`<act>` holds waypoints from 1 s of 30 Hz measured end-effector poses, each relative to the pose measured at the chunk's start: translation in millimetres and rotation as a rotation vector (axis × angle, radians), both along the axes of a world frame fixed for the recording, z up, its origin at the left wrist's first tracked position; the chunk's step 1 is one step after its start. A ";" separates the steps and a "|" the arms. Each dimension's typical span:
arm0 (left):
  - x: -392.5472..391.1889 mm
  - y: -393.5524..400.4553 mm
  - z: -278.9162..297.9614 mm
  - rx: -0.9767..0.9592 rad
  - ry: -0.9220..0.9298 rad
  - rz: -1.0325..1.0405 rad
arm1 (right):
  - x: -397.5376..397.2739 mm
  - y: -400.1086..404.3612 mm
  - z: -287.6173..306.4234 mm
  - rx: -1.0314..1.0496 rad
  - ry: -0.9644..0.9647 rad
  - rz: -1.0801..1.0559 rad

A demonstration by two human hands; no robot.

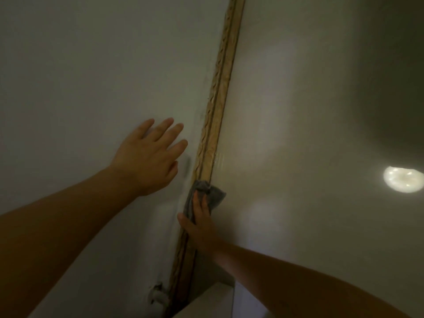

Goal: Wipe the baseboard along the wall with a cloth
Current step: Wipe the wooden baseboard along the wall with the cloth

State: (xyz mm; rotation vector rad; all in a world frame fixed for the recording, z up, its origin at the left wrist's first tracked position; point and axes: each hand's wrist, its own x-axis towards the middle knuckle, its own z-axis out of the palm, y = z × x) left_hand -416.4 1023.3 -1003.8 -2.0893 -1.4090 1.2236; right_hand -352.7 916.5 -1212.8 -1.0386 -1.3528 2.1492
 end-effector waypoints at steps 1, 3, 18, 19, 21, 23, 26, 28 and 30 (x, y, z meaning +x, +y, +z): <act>1.6 1.3 -0.9 -0.003 -0.005 -0.004 | -0.1 2.2 1.3 -0.011 0.000 -0.010; 5.2 2.4 -2.0 -0.010 0.008 -0.016 | -0.2 9.6 5.9 -0.040 -0.003 -0.027; 6.6 -1.2 3.2 0.001 0.009 -0.060 | 8.7 -37.5 16.5 -0.100 -0.045 0.082; 5.7 -2.2 3.2 -0.002 0.010 -0.063 | 10.2 -42.5 16.9 -0.103 -0.047 0.095; 4.7 -3.5 3.3 -0.006 0.010 -0.064 | 12.7 -51.7 16.4 -0.103 -0.056 0.128; 4.2 -3.0 3.0 0.005 -0.005 -0.061 | 12.8 -51.6 15.7 -0.095 -0.055 0.131; 3.0 -3.1 2.8 0.009 0.004 -0.069 | 10.1 -41.8 17.6 -0.117 -0.031 0.070; 3.3 -3.4 4.1 0.013 -0.016 -0.070 | 9.8 -42.9 19.9 -0.124 -0.041 0.086; 3.0 -4.6 4.4 0.006 0.002 -0.068 | 12.4 -52.5 22.0 -0.114 -0.065 0.139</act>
